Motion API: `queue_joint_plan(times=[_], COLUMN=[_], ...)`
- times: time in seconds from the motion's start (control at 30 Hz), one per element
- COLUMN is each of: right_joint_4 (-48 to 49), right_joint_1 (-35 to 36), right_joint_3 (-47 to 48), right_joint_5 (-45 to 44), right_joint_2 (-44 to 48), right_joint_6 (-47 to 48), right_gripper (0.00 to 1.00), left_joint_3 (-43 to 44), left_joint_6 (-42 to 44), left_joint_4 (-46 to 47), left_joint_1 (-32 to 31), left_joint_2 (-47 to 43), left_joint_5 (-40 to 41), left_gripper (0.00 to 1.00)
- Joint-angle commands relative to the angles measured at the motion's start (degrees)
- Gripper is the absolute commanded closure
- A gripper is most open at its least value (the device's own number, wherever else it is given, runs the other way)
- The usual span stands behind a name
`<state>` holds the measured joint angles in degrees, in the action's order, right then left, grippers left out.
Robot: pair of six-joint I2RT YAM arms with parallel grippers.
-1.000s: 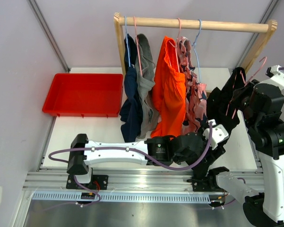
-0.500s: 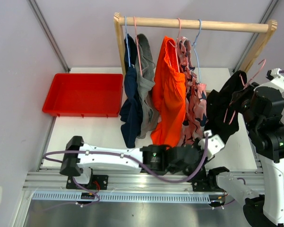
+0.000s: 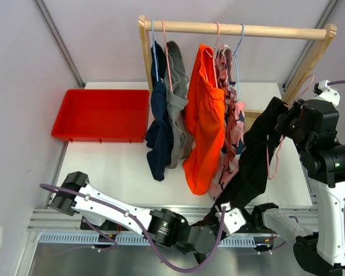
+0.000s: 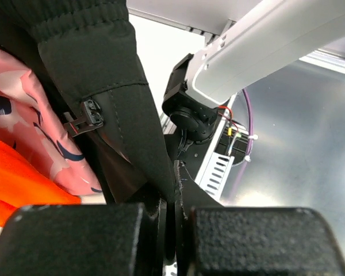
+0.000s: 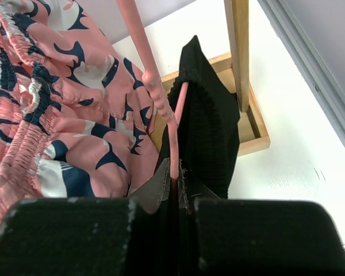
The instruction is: Remove the shorts from the hanger
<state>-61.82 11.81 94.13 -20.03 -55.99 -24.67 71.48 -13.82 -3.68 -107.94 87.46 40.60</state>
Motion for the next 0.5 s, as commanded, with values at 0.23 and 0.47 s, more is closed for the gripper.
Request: queue_joint_plan(times=[0.23, 0.47], right_joint_4=[1.11, -9.09], right_joint_1=[-1.18, -1.18], right_joint_3=[4.93, 2.46], right_joint_5=[9.64, 21.24], right_joint_2=[1.13, 8.26], right_joint_6=[-0.47, -3.02], right_gripper=[1.00, 1.00], left_joint_3=[9.60, 17.71], left_joint_6=[2.04, 4.50], left_joint_4=[-0.17, -1.15], left_joint_1=[0.88, 14.22], left_joint_2=[8.07, 12.38], left_joint_5=[2.56, -2.98], left_gripper=[1.00, 1.00])
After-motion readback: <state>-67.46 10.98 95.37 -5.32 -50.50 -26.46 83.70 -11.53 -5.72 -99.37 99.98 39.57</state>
